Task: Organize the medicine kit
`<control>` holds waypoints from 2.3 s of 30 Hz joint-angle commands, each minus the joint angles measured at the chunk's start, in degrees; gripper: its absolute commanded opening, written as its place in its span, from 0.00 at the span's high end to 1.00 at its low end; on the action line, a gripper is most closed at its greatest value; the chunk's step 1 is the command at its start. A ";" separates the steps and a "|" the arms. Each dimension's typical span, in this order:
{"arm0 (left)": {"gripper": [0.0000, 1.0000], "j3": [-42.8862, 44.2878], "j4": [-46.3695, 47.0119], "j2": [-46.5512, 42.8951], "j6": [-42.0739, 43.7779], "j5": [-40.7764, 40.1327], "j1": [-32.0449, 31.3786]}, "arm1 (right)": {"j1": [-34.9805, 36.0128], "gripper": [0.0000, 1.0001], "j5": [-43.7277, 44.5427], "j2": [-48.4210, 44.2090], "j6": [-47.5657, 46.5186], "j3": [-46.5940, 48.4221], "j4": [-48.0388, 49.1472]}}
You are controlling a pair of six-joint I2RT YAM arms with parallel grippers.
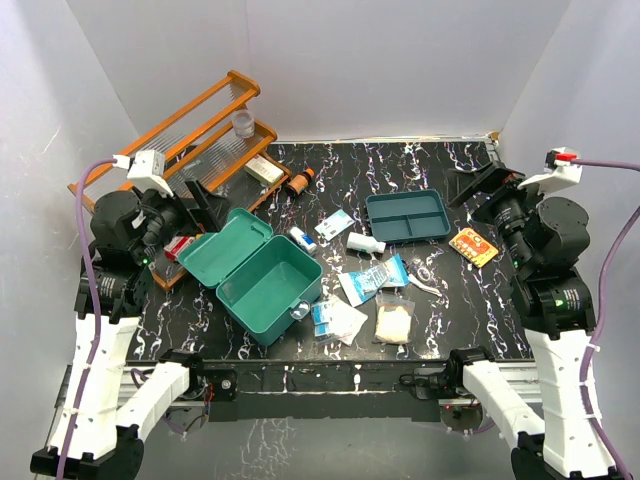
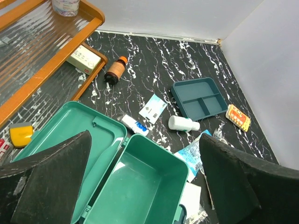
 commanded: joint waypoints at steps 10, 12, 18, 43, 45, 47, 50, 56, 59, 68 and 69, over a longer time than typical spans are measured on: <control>0.01 -1.90 3.39 -0.78 2.27 9.84 -0.37 | -1.01 0.02 -2.01 -0.90 1.01 -2.93 8.10; 0.01 -3.09 2.59 0.15 1.61 10.50 -0.60 | -1.07 0.02 -1.66 -0.78 2.14 -3.63 8.51; 0.01 -3.78 -8.60 1.63 -8.10 2.66 -0.71 | -1.07 0.03 -6.68 3.81 2.74 -3.54 7.78; 0.15 -16.26 -26.69 1.08 -33.91 -16.49 -0.70 | 18.86 0.19 -18.25 31.98 7.86 -8.13 17.43; 0.13 -16.36 -27.40 1.43 -34.25 -16.73 -0.72 | 21.96 0.19 -17.65 34.60 7.85 -7.73 17.84; 0.11 -17.85 -26.74 1.58 -34.72 -15.85 -0.72 | 24.73 0.20 -17.46 37.17 7.75 -7.49 18.69; 0.11 -21.30 -20.52 1.71 -34.02 -10.81 -0.70 | 28.06 0.22 -18.51 40.85 7.09 -6.91 20.13; 0.18 -24.60 -12.88 3.36 -34.05 -7.74 -0.67 | 32.50 0.39 -20.85 46.77 4.61 -5.38 20.02; 0.23 -24.34 -10.61 4.77 -32.51 -7.37 -0.72 | 33.77 0.51 -20.61 47.89 4.52 -5.99 20.18; 0.26 -23.51 -1.63 9.19 -28.78 -3.68 -0.72 | 35.29 0.64 -11.95 42.22 17.13 -15.08 26.51; 0.26 -23.41 -0.98 9.72 -28.37 -3.44 -0.72 | 35.48 0.64 -11.09 41.36 18.98 -16.72 27.91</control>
